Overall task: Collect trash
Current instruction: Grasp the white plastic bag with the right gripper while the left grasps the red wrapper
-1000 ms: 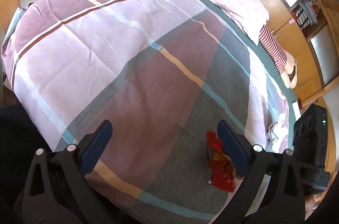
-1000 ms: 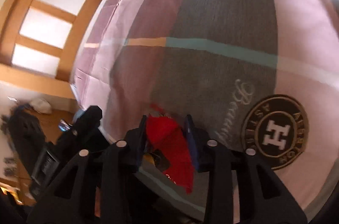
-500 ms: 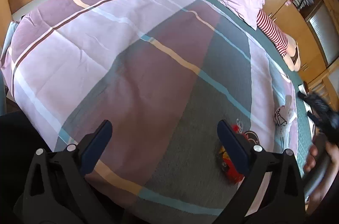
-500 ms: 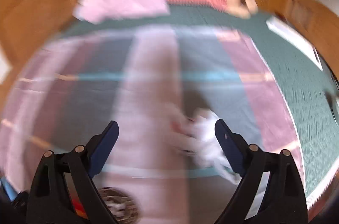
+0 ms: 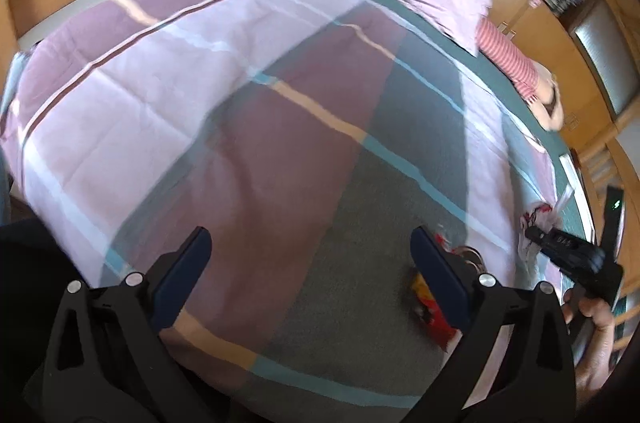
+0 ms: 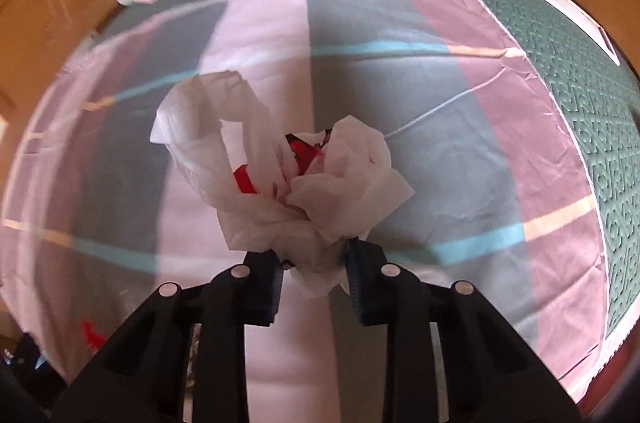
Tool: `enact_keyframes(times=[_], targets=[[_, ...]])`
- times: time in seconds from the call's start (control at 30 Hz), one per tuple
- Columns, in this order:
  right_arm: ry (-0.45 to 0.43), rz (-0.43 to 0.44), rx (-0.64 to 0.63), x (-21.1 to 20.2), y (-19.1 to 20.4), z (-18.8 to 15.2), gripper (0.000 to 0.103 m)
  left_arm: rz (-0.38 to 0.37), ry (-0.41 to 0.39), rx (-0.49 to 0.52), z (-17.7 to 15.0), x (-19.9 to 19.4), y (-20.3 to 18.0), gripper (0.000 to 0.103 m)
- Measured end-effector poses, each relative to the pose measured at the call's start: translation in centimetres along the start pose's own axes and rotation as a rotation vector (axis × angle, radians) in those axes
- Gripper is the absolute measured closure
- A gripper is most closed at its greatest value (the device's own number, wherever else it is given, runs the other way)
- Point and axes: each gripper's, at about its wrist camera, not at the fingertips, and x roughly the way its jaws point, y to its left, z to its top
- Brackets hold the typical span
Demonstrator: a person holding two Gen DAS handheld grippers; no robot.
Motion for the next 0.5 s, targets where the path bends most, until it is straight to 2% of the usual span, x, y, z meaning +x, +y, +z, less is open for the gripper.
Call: enact_keyframes(times=[0.13,0.2,0.27,0.33,0.4,0.5], targets=[[-0.062,0.017,-0.036,-4.5,-0.5,-2.3,0.075,-0.11,0.122,0.156,-0.9,2.2,-4.6,0.004],[-0.087,-0.006,-0.072,-6.0,-0.4,-3.5,0.075,-0.112,0.184,0.277,-2.0,3.7,-7.4,0.004],[-0.1,-0.022,-0.103,-7.4,-0.4,-4.8,0.075,-0.064,0.22,0.395,-3.5,5.2,-9.7,0.004],[-0.1,-0.018,-0.116,-8.2,-0.5,-5.9,0.075,0.03,0.21,0.491,-4.7,6.4,-11.0,0.004],[-0.102,-0.023,-0.111,-8.9,-0.7,-6.9,0.075,0.079,0.194,0.571,-5.3,6.9,-11.6,0.004],[-0.105,-0.031,-0.107,-9.2,-0.9,-7.9,0.075,0.061,0.16,0.606,-5.5,6.6,-11.6,0.01]])
